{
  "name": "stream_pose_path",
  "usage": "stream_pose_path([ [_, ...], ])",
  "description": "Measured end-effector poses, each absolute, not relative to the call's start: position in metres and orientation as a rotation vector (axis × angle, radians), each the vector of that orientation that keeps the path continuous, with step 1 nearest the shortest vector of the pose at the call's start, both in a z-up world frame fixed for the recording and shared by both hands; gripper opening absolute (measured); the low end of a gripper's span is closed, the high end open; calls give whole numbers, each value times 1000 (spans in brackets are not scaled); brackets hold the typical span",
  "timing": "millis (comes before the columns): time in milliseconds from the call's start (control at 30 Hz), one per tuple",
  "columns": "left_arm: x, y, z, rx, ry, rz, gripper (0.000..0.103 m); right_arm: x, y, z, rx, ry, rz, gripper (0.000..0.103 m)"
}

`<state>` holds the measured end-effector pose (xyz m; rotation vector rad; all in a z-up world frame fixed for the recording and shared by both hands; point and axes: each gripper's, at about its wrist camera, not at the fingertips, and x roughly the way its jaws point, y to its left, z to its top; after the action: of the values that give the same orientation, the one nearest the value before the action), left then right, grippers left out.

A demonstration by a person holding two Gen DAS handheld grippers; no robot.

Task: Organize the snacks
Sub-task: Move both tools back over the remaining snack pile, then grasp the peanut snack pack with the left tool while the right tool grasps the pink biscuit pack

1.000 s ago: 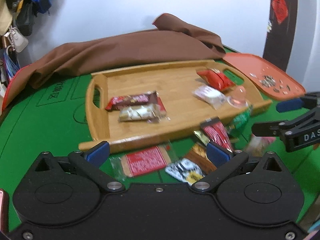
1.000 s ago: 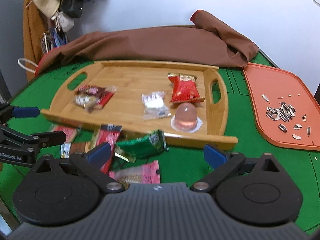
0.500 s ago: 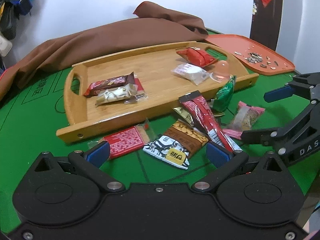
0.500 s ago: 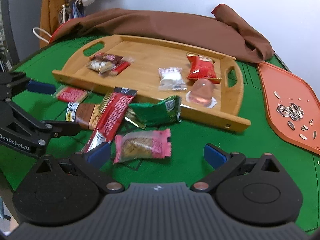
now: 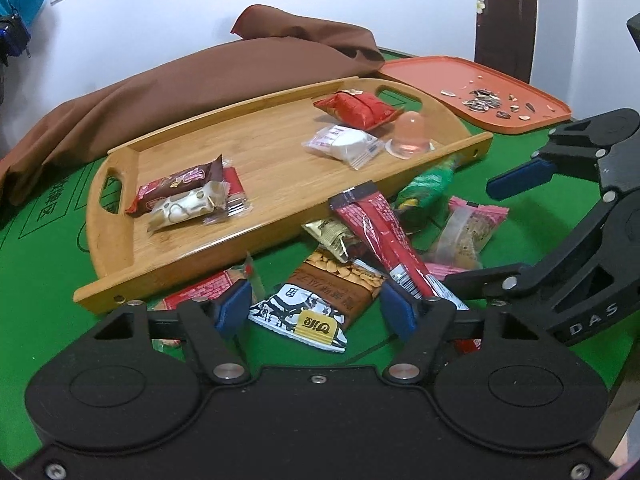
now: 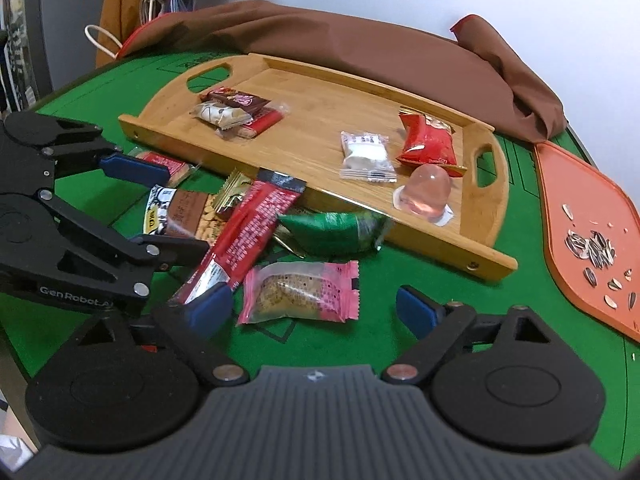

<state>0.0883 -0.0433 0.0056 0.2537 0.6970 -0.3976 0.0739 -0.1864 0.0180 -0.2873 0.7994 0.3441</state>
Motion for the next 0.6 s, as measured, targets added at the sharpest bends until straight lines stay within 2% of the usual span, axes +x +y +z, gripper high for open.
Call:
stream_pose_path([
  [300,81,-39,9,253,714,-395,50,75,-185,16,-253,815,357,79],
  [333,79,-38,9,250,715,-393,50,75,-185,16,-245,816,361,78],
  [400,76,-35,10,244,723,-389,50,75,-185,16,-227,825,363,67],
  [600,58,-29,13,260,730,-398,50,70,-184,16,-190,836,384,62],
])
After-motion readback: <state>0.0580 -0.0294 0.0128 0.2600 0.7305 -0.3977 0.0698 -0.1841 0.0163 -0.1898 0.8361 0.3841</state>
